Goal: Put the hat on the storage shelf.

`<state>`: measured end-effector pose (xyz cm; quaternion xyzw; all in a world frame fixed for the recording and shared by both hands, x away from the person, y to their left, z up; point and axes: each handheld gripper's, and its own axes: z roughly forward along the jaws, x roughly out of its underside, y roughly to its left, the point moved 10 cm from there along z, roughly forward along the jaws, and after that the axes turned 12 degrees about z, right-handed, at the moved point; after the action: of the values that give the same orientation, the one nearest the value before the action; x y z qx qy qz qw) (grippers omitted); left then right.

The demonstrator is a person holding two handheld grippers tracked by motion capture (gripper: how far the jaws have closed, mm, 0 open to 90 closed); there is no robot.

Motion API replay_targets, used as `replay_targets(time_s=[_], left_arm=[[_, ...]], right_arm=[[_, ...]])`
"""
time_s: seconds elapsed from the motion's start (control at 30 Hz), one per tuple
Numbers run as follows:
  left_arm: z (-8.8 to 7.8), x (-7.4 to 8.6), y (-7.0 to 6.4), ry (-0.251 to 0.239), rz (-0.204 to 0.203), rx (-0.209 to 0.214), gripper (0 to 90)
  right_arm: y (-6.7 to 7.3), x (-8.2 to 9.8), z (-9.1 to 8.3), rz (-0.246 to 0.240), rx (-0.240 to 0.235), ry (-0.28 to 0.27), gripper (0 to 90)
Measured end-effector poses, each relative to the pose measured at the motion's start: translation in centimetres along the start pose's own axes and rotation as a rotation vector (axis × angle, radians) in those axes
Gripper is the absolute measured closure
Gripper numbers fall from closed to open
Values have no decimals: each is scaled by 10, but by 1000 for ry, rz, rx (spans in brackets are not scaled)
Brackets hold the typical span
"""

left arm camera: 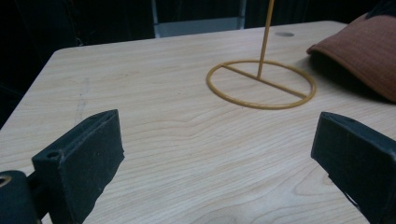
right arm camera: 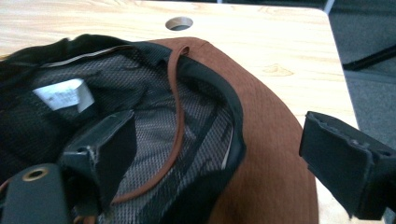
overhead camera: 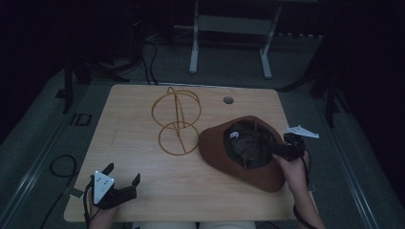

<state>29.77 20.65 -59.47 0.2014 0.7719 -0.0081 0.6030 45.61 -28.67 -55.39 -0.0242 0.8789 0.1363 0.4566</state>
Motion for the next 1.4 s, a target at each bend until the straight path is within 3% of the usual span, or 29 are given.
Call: replay_targets(time_s=[0.1,0.3,0.37,0.6,0.7,0.77,0.97,1.03,1.07,1.13,1.17,1.2,1.4], left_arm=[[1,3,0,32,13,-9,29],[-1,1,-5,22,32,22,29],[-1,0,-7,18,38,29,29],[-1,1,-5,19,30,29,29],[-1,2,-5,21,19,33,29],[-1,2,-5,25,26,29,29],[-1,2,-5,19,29,33,29],[0,3,-6,24,25,35,30],[0,3,-6,25,22,38,30],[0,4,-6,29,19,39,30],[0,3,-6,25,17,33,30],[0,3,-6,26,14,34,30],[2,5,-6,44,22,36,30]], right_arm=[[-1,-3,12,-9,23,29,111],[-8,-4,28,-23,96,63,178],[-13,1,38,-39,141,92,219],[-17,20,57,-43,179,176,229],[-16,26,61,-56,191,190,319],[-14,30,65,-84,227,204,364],[-17,31,65,-72,281,182,468],[-20,31,64,-64,299,180,562],[-24,29,62,-94,335,162,690],[-25,29,61,-89,329,155,701],[-27,28,59,-46,308,137,733],[-28,28,59,-41,307,130,741],[-27,25,56,-67,322,111,826]])
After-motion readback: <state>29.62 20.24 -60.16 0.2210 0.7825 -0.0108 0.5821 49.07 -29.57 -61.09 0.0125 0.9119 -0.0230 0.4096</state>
